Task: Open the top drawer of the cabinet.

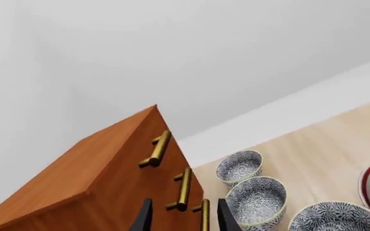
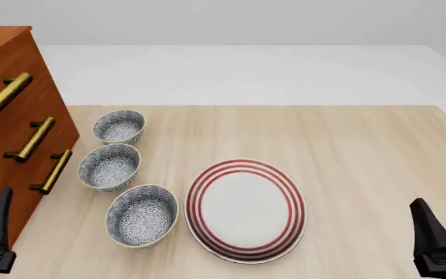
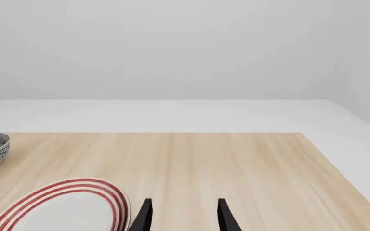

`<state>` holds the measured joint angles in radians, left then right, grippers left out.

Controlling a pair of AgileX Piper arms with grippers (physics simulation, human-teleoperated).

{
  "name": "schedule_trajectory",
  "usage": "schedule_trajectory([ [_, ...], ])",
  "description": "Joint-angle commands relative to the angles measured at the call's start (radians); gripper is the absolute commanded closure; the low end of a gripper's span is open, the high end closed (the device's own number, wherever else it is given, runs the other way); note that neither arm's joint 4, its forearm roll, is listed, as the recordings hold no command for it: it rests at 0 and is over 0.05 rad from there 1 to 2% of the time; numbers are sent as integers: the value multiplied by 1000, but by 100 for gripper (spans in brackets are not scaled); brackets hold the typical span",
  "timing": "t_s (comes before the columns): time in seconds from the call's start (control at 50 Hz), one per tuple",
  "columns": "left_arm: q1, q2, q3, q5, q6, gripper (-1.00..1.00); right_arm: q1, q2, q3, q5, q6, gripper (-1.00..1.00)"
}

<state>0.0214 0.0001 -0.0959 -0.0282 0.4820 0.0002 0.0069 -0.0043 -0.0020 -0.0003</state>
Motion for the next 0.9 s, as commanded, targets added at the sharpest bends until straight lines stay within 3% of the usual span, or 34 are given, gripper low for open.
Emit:
schedule_trajectory([
  [0.02, -10, 0, 26, -34, 104, -100, 0, 0, 0, 0, 0, -100],
  [0.1, -8, 0, 58, -76, 173, -100, 0, 0, 0, 0, 0, -100],
  [0.7, 30, 6, 77, -94, 377, -100, 0, 0, 0, 0, 0, -100],
  [0.9, 36, 164, 95, -257, 472, -100, 0, 0, 0, 0, 0, -100],
])
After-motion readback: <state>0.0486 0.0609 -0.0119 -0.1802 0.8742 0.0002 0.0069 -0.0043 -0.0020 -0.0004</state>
